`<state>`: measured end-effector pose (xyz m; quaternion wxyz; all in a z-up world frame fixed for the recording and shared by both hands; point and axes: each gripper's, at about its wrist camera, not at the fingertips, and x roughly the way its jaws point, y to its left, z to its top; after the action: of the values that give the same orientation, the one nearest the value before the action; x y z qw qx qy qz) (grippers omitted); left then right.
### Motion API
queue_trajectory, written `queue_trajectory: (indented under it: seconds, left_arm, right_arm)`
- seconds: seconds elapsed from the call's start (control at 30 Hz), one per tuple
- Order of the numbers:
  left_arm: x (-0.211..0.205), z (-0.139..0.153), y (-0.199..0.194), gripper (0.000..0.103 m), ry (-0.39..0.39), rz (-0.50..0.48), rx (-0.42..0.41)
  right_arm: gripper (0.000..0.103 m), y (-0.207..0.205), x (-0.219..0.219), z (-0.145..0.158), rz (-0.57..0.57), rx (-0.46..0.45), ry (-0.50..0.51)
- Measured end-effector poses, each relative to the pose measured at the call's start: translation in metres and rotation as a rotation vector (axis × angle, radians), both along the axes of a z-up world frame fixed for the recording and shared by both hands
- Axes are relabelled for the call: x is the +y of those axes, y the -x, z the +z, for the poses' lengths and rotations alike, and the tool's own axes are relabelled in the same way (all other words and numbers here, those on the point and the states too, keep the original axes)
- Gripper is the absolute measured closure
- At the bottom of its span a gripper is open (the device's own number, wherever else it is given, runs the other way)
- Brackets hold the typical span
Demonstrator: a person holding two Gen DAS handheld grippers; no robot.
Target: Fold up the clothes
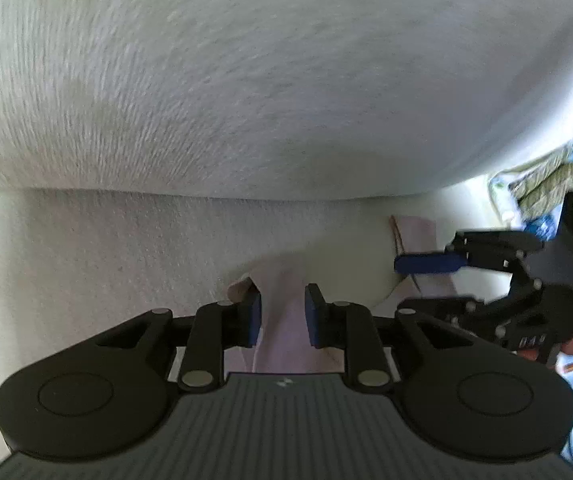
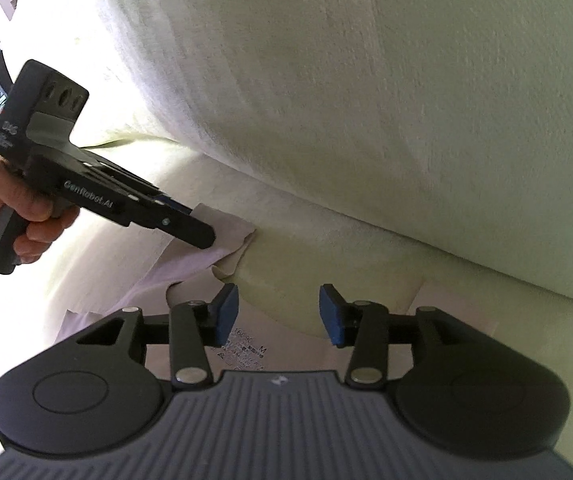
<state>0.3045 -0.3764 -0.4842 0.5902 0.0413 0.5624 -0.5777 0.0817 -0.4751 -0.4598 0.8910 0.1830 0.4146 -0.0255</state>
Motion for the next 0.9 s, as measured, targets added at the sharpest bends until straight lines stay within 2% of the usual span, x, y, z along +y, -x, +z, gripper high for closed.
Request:
queue_trajectory:
  seconds: [0.03, 0.1, 0.2, 0.33, 0.47, 0.7, 0.83, 0.9]
  left_arm:
    - [0.001, 0.000, -0.003, 0.082, 0.018, 0.013, 0.040]
    - [0.003, 0.000, -0.007, 0.103, 0.055, 0.052, 0.082]
    - [0.007, -0.005, -0.011, 0.103, 0.090, 0.163, 0.103]
    - [0.031, -0.013, -0.008, 0.103, 0.125, 0.386, 0.117]
    - [0.048, -0.018, 0.001, 0.103, 0.121, 0.505, 0.085]
    - [0.041, -0.009, 0.011, 0.103, 0.125, 0.468, -0.015]
    - [0.023, -0.009, 0.015, 0.102, 0.088, 0.324, -0.067]
    - [0.021, -0.006, 0.014, 0.100, 0.085, 0.302, -0.078]
  right_arm:
    - [0.063, 0.002, 0.000, 0.000, -0.003, 0.002, -0.002]
    - [0.062, 0.006, -0.001, 0.000, -0.011, 0.007, -0.004]
    - [0.062, 0.014, -0.004, -0.002, -0.033, 0.018, -0.011]
    - [0.059, 0.024, -0.010, 0.000, -0.055, 0.022, -0.016]
    - [0.057, 0.024, -0.013, 0.001, -0.055, 0.024, -0.013]
    - [0.055, 0.033, -0.021, 0.005, -0.042, 0.021, -0.014]
    - [0.054, 0.034, -0.017, 0.001, -0.040, 0.023, -0.012]
    - [0.054, 0.042, -0.017, 0.005, -0.047, 0.022, -0.010]
